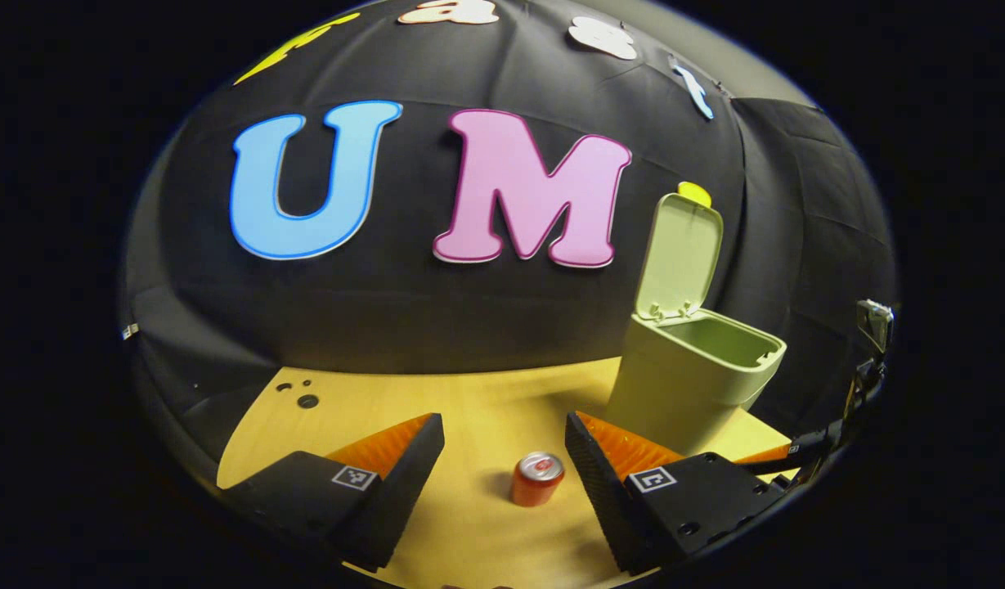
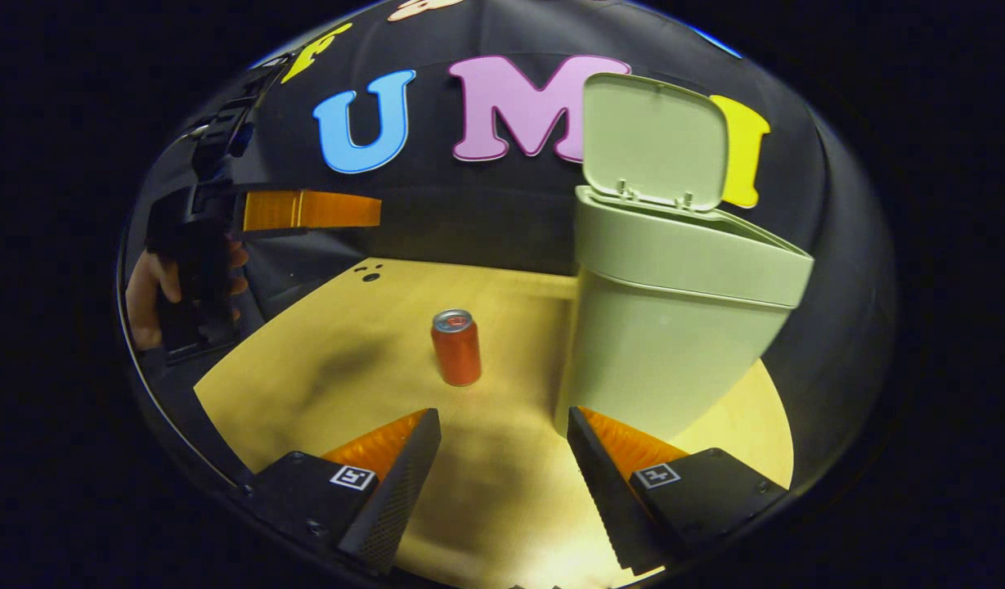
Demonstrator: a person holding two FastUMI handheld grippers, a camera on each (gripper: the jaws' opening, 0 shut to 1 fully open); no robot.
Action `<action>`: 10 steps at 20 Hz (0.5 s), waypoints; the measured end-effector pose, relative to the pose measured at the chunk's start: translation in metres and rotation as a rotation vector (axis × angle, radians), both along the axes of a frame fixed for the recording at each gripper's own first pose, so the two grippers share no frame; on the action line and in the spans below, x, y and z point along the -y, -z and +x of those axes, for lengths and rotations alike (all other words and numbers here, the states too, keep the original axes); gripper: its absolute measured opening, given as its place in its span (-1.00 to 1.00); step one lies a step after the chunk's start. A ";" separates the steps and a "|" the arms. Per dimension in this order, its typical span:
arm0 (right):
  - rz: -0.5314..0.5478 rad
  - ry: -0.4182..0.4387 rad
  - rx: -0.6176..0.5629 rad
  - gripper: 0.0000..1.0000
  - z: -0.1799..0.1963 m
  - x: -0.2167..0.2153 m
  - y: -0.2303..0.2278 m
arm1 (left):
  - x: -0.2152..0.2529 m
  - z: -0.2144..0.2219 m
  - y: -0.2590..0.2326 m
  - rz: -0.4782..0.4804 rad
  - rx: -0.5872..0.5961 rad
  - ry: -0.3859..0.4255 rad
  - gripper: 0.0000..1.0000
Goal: Press the lid of the desktop garbage bin to open it, pick up the crumpled paper on the desktop and throw it into the bin, then pick up the pop can on the desktop and drop it into the bin, and finally close the garbage bin lid.
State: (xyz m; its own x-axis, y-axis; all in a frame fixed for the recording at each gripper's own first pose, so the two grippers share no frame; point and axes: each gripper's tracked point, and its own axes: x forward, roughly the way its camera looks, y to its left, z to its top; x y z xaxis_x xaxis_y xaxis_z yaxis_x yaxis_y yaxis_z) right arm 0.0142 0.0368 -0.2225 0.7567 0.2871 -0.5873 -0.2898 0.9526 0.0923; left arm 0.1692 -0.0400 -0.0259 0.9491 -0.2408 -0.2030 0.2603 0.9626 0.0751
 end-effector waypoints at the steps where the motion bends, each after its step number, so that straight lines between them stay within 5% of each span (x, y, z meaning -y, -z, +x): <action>1: 0.001 -0.019 -0.003 0.97 0.005 -0.008 0.004 | -0.012 -0.004 0.003 0.003 -0.007 -0.026 0.92; 10: 0.012 -0.120 -0.020 0.97 0.042 -0.067 0.047 | -0.098 -0.058 0.045 0.054 -0.109 -0.223 0.92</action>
